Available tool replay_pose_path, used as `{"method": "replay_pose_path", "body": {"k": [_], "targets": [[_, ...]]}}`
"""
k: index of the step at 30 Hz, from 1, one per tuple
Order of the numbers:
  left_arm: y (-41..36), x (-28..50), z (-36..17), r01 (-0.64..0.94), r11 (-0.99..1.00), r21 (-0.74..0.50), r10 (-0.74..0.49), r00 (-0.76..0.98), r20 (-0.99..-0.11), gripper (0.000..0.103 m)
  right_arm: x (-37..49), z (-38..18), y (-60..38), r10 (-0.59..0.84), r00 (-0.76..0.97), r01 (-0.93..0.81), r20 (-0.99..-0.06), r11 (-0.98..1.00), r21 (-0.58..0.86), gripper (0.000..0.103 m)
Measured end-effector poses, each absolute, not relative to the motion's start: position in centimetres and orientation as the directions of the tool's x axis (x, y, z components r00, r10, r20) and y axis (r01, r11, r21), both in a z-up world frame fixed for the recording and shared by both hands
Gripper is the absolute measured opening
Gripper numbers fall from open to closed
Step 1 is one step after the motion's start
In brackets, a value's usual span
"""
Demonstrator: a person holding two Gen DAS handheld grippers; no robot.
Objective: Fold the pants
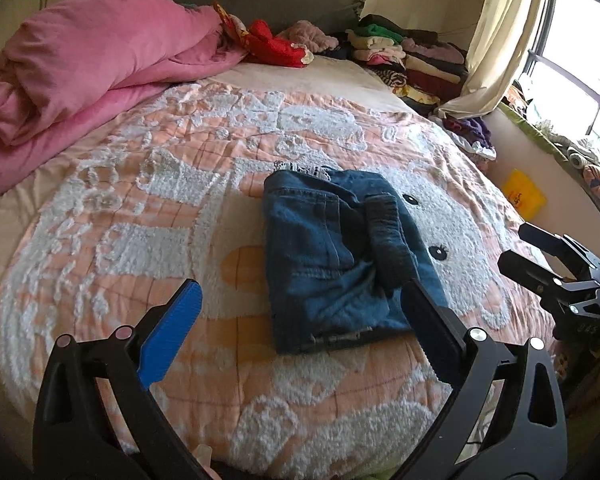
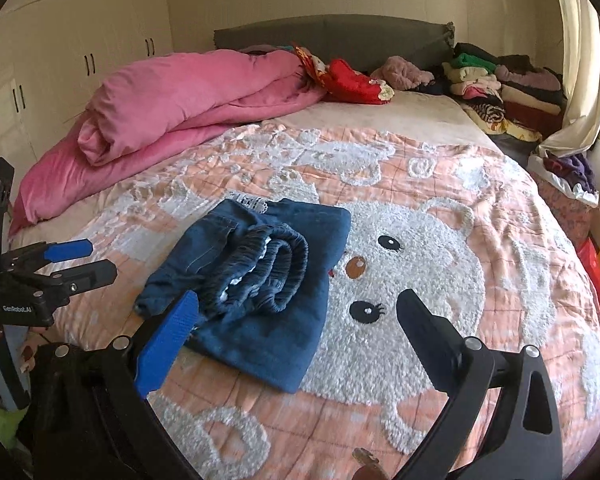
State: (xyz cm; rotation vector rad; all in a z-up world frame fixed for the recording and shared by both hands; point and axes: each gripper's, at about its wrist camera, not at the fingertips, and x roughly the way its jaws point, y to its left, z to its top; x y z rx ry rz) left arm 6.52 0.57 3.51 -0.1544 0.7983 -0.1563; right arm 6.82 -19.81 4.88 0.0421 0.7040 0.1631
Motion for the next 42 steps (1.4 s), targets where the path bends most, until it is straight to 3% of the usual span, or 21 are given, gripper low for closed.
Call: {"method": "replay_pose_path", "body": {"k": [42], "targets": [[-0.2, 2.8, 2.6, 0.037, 0.987, -0.157, -0.143, 0.659, -0.738, 0.093, 3.0, 3.6, -19.5, 0.149, 0.73, -0.104, -0.667, 0.989, 0.108, 0.099]]}}
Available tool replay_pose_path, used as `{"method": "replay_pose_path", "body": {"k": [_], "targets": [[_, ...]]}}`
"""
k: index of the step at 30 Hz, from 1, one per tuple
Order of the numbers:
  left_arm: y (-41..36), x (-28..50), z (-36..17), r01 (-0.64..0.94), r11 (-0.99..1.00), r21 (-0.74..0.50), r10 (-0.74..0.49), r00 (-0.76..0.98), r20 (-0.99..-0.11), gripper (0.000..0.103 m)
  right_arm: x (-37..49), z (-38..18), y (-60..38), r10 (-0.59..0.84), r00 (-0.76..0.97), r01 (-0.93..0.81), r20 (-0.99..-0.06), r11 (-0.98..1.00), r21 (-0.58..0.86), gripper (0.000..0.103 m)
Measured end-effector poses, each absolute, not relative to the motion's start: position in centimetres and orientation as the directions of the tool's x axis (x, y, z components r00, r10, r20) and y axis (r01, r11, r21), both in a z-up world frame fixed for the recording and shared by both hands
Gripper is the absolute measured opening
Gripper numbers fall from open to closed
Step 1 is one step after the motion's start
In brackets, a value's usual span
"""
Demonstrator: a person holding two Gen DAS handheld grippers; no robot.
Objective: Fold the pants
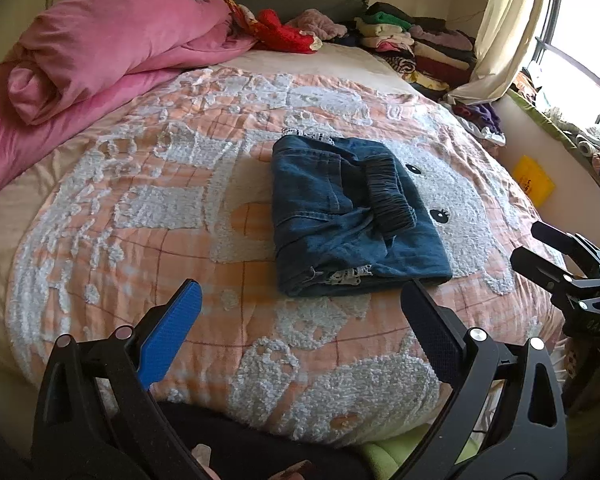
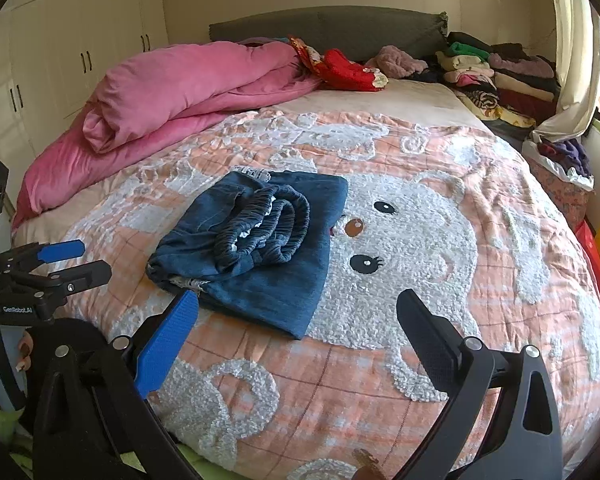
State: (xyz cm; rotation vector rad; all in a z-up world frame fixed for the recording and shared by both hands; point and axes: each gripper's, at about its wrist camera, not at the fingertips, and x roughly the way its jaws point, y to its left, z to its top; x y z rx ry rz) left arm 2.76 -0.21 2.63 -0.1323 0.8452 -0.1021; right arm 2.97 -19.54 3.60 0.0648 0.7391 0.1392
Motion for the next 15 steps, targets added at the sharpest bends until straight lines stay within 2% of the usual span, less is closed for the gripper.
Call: {"method": "replay_pose_path", "body": {"k": [15], "targets": [[-0.04, 2.72, 2.58, 0.021, 0.99, -0.136, -0.117, 0.657, -0.745, 0.093, 2.79, 3.54, -19.96, 0.136, 0.731, -0.087, -0.669, 0.991, 0.106, 0.098]]}}
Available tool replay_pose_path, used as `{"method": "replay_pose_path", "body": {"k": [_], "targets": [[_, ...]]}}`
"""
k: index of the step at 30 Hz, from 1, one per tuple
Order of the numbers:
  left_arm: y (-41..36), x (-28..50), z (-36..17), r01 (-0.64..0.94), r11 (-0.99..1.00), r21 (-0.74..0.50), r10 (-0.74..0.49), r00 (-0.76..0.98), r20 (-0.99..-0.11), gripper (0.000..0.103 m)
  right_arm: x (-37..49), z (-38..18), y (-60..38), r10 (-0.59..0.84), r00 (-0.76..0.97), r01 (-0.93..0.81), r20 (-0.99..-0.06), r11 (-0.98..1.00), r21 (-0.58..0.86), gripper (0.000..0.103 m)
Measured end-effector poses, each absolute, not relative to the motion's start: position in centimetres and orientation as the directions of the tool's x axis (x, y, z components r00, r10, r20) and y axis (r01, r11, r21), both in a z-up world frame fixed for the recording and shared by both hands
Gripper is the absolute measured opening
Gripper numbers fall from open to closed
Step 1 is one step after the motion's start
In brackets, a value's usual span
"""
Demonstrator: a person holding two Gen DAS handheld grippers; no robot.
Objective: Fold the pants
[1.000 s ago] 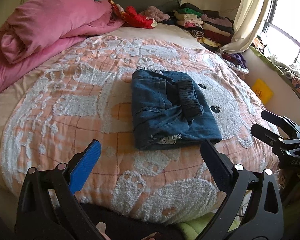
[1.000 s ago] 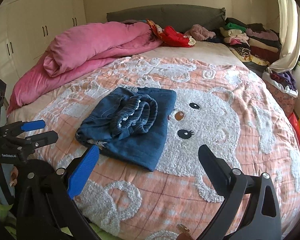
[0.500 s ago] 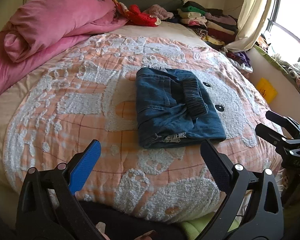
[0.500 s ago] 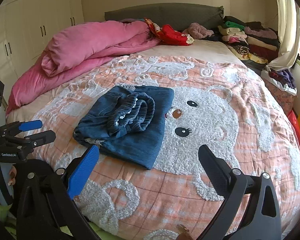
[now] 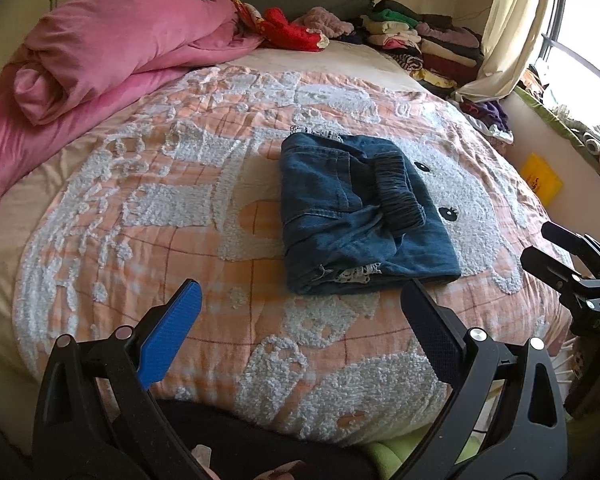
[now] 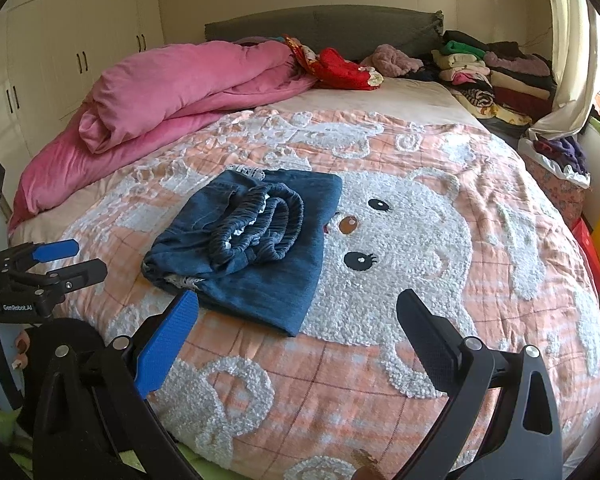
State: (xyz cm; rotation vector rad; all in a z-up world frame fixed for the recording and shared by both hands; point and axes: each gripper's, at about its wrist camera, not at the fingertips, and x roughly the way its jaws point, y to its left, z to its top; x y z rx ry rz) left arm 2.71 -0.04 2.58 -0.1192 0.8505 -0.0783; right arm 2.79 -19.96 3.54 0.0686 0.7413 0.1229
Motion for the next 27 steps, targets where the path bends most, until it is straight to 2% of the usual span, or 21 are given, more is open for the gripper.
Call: {"method": "replay_pose_path", "body": {"k": [27], "targets": [[-0.16, 2.75, 2.45, 0.02, 0.992, -0.126, -0.109, 0.644, -0.757, 0.093, 2.61, 3.61, -20.26, 0.118, 0.728, -0.072, -0.675, 0.993, 0.096, 0.099]]}}
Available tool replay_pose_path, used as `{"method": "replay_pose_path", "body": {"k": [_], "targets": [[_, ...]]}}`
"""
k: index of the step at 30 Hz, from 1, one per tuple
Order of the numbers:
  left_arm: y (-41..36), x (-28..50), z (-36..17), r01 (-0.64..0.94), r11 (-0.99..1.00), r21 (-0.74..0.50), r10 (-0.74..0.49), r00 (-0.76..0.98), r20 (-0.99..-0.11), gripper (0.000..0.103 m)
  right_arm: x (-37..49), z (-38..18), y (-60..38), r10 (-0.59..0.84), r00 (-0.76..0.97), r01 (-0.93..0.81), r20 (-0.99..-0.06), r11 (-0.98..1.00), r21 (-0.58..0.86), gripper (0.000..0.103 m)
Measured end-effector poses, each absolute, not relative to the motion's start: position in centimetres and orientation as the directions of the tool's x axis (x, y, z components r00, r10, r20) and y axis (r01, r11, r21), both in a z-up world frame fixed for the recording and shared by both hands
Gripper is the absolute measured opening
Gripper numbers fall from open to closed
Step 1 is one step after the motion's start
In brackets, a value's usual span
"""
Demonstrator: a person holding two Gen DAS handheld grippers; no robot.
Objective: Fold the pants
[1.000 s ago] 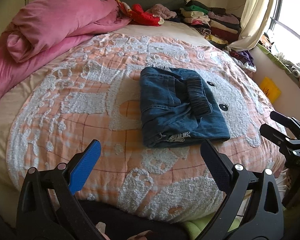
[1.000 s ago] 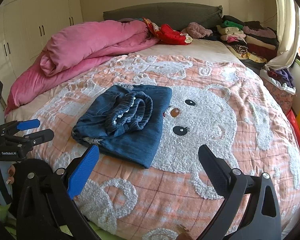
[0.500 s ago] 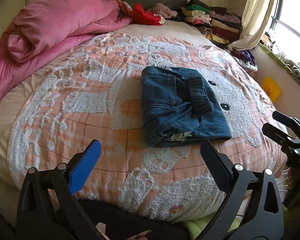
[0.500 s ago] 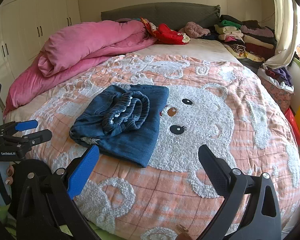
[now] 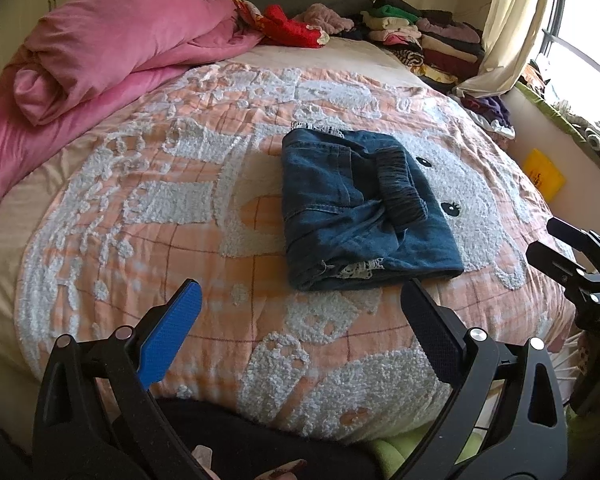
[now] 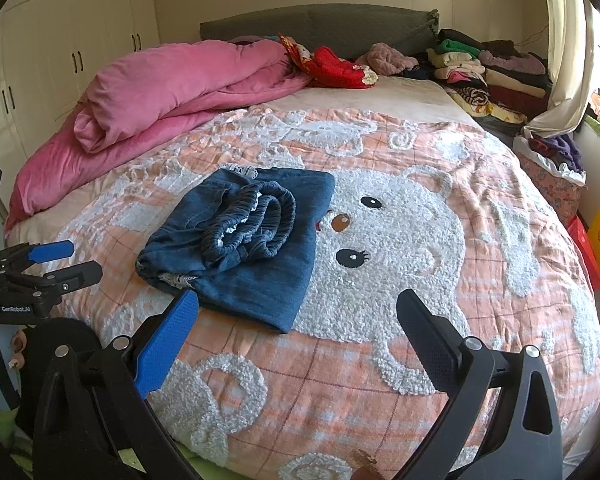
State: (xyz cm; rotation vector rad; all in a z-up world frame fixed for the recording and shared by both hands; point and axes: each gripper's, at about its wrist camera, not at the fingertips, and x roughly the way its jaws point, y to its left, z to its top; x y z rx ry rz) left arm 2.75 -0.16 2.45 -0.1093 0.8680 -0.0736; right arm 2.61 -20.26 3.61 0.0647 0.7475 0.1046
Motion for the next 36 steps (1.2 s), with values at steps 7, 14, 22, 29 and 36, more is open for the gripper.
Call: {"method": "replay_pose_path", "body": {"k": [7, 14, 22, 29, 36], "targets": [[0.0, 2.9, 2.3, 0.042, 0.986, -0.161, -0.15, 0.639, -0.754, 0.093, 2.8, 3.2, -20.3, 0.11, 0.723, -0.066, -0.682, 0.994, 0.091, 0.099], [0.1, 3.2, 2.2, 0.039, 0.987, -0.156, -0.145, 0.636, -0.758, 0.093, 3.1, 2.5, -20.8, 0.098, 0.716, -0.044, -0.692, 0.994, 0.096, 0.099], [2.3, 5.0, 0.6, -0.072, 0.992, -0.1, -0.039, 0.588, -0.808, 0.093, 4.2, 1.2, -23.1, 0.079, 0.698, -0.002, -0.712, 0.994, 0.108, 0.099], [6.8, 8.7, 0.1, -0.195, 0.979, -0.06, 0.066, 0.58, -0.812, 0.093, 6.8, -0.3, -29.1, -0.02, 0.678, 0.121, -0.735, 0.989, 0.085, 0.098], [14.3, 16.8, -2.9, -0.354, 0.935, 0.003, 0.19, 0.497, -0.847, 0.093, 11.2, -2.6, -41.6, -0.239, 0.627, 0.364, -0.741, 0.931, 0.007, 0.099]]}}
